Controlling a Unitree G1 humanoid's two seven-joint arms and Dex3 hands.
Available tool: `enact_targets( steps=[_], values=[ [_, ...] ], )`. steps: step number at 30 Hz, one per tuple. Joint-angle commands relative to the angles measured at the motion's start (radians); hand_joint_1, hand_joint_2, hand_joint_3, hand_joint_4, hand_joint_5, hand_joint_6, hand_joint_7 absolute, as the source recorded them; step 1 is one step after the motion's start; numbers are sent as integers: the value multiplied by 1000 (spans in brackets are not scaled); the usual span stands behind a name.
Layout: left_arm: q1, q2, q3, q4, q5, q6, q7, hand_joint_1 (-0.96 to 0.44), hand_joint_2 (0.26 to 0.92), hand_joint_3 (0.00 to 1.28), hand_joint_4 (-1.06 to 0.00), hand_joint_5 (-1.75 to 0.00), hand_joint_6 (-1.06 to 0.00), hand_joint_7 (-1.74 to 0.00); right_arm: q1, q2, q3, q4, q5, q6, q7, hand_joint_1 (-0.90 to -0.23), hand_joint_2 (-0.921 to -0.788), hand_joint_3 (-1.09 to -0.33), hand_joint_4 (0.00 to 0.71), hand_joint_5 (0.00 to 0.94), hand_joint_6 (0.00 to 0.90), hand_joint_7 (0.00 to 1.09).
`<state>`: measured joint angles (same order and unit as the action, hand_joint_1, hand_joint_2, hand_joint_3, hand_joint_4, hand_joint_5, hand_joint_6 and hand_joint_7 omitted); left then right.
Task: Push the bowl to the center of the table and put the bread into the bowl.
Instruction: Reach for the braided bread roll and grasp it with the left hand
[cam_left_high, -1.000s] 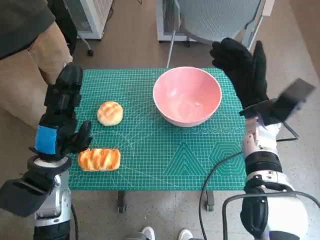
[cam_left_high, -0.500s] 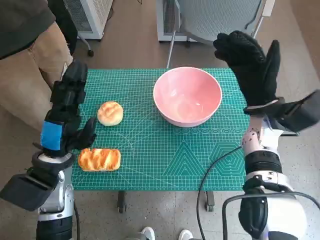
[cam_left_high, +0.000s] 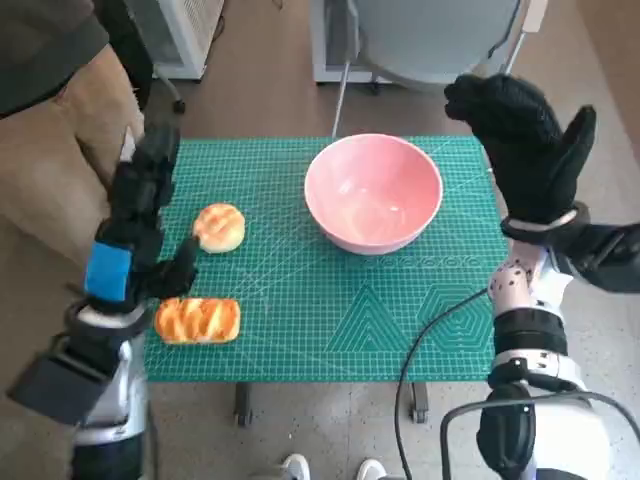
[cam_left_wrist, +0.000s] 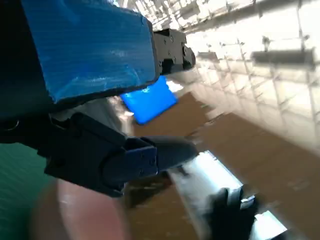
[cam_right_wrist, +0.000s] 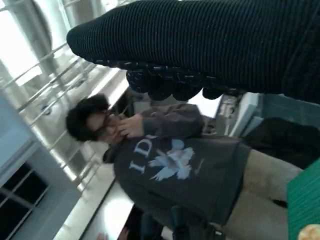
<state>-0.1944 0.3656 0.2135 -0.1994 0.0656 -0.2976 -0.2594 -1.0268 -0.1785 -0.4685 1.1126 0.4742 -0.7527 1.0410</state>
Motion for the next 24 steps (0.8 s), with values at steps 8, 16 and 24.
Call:
enact_targets(
  steps=[8, 16, 24],
  values=[
    [241, 220, 7, -534, 478, 619, -304, -516, 739, 13, -63, -5, -197, -93, 51, -5, 7, -10, 10, -34, 41, -715, -921, -702, 135, 1, 185, 7],
    [252, 242, -126, -551, 734, 761, -423, -452, 695, 0, -100, -4, -277, -24, 56, -8, 10, -10, 10, 12, 22, -716, -921, -699, 138, 2, 190, 10],
    [204, 226, -232, -505, 915, 843, -511, -451, 697, 3, -105, -1, -279, -7, 55, 0, 20, -12, 11, 28, 13, -711, -921, -692, 151, 7, 203, 16]
  ],
)
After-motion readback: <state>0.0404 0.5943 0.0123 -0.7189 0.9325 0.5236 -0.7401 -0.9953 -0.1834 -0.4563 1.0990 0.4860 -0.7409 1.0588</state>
